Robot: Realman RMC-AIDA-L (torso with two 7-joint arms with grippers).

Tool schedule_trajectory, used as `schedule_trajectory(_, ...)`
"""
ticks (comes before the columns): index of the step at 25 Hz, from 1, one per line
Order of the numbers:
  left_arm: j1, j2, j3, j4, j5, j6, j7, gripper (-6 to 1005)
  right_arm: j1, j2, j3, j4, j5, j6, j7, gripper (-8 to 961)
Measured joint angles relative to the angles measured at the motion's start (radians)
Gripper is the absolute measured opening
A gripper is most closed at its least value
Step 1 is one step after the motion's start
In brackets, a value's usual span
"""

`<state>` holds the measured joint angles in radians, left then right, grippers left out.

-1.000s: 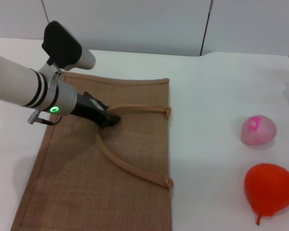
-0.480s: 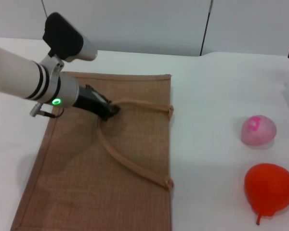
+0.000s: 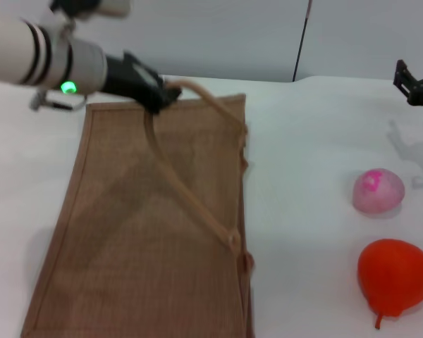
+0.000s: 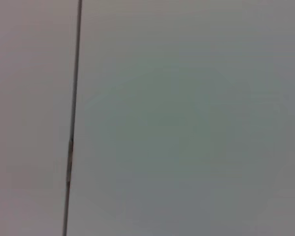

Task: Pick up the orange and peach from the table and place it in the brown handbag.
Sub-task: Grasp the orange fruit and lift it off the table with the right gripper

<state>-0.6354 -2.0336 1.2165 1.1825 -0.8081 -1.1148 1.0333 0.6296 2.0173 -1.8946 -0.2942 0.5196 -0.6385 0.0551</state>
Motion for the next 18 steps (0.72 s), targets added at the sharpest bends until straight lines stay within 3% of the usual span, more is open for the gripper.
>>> schedule_trajectory(4,0.037,0.002,-0.039,0.203,0.002,-0.065,-0.056,123,-0.005,0.000,0.000,-0.038,-0.001,0.059,-0.040,776)
schedule_trajectory(5,0.037,0.002,-0.039,0.203,0.002,-0.065,-0.056,123,-0.007,0.000,0.000,-0.049,-0.001,0.072,-0.055,776)
schedule_trajectory(6,0.040,0.002,-0.085,0.292,-0.002,-0.128,-0.068,123,-0.013,0.001,0.000,-0.071,-0.002,0.090,-0.075,776)
schedule_trajectory(8,0.040,0.001,-0.110,0.343,-0.003,-0.165,-0.073,123,-0.036,0.001,0.001,-0.139,-0.002,0.134,-0.112,776)
schedule_trajectory(18,0.043,-0.001,-0.117,0.474,-0.018,-0.235,-0.075,123,-0.266,-0.009,0.105,-0.738,-0.003,0.571,-0.423,777)
